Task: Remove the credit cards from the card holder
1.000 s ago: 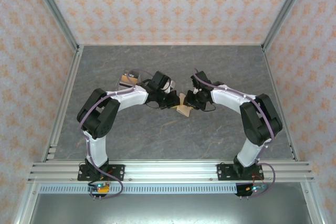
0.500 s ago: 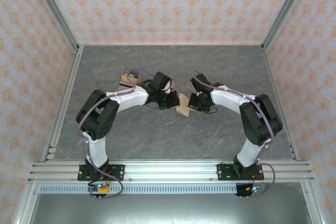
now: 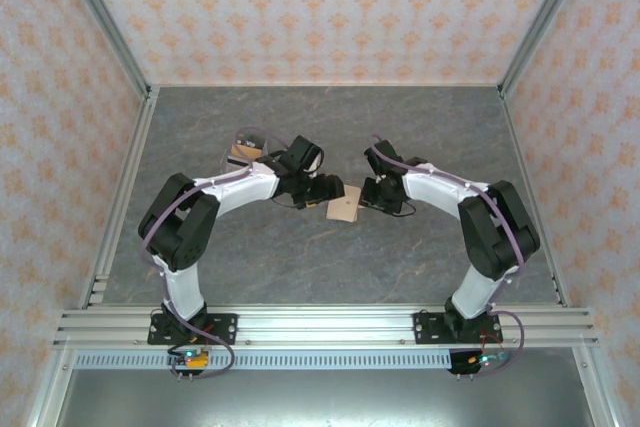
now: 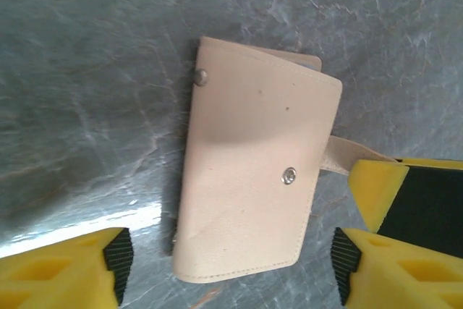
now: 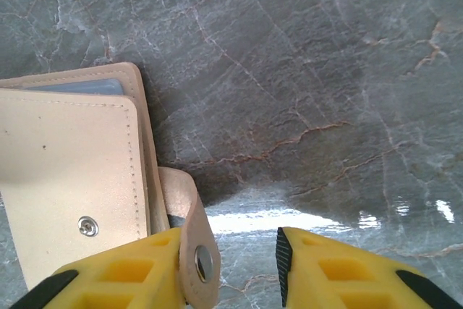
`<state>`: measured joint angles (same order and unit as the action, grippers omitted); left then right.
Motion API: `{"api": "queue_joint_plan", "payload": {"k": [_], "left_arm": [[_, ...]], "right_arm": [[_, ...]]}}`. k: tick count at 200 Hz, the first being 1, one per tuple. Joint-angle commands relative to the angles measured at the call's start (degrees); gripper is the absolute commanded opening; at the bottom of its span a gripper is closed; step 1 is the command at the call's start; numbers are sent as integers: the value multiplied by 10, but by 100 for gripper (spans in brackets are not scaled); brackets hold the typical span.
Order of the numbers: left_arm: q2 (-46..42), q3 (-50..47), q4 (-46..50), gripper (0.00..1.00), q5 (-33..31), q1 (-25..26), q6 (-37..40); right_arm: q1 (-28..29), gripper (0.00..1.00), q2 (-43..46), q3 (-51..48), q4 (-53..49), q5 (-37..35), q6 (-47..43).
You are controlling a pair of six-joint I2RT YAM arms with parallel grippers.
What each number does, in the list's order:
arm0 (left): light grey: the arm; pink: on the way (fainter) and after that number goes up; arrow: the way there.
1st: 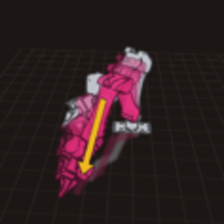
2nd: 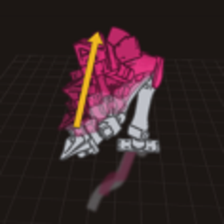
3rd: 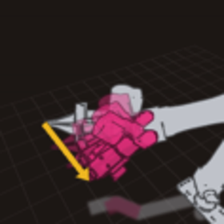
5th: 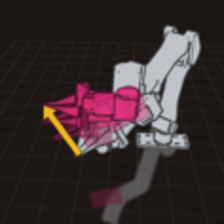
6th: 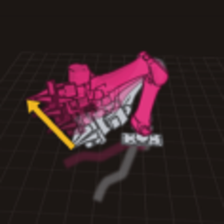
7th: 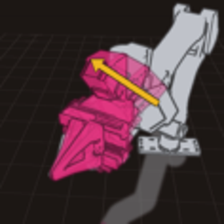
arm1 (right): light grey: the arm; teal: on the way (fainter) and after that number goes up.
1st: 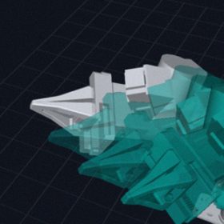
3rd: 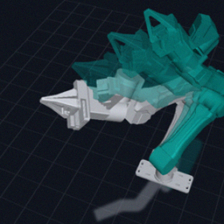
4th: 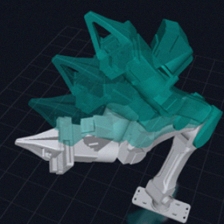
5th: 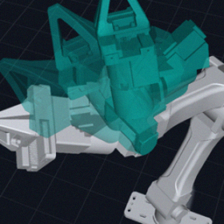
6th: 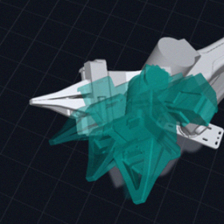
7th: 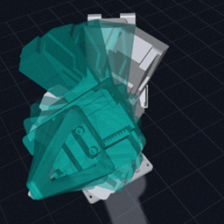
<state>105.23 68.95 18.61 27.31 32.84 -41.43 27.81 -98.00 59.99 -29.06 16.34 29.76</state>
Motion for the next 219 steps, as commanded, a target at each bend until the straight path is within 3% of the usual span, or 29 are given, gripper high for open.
{"api": "queue_joint_plan", "payload": {"k": [1,61,77,96,160,219], "left_arm": [[-37,7,45,79,-67,-7,14],[-82,-30,49,91,-136,-23,2],[-102,-55,31,100,-138,-36,-11],[-127,-79,20,100,-148,-50,-20],[-215,-128,41,100,-260,-73,-53],[-251,-175,7,100,-252,-80,-76]], "right_arm": [[-1,37,-13,13,8,13,-5],[-1,21,-33,41,8,-9,-22],[0,14,-25,48,-6,-33,-33],[1,9,-5,55,-15,-35,-49],[59,7,40,110,-19,10,-88],[103,6,0,156,-11,37,-94]]}}
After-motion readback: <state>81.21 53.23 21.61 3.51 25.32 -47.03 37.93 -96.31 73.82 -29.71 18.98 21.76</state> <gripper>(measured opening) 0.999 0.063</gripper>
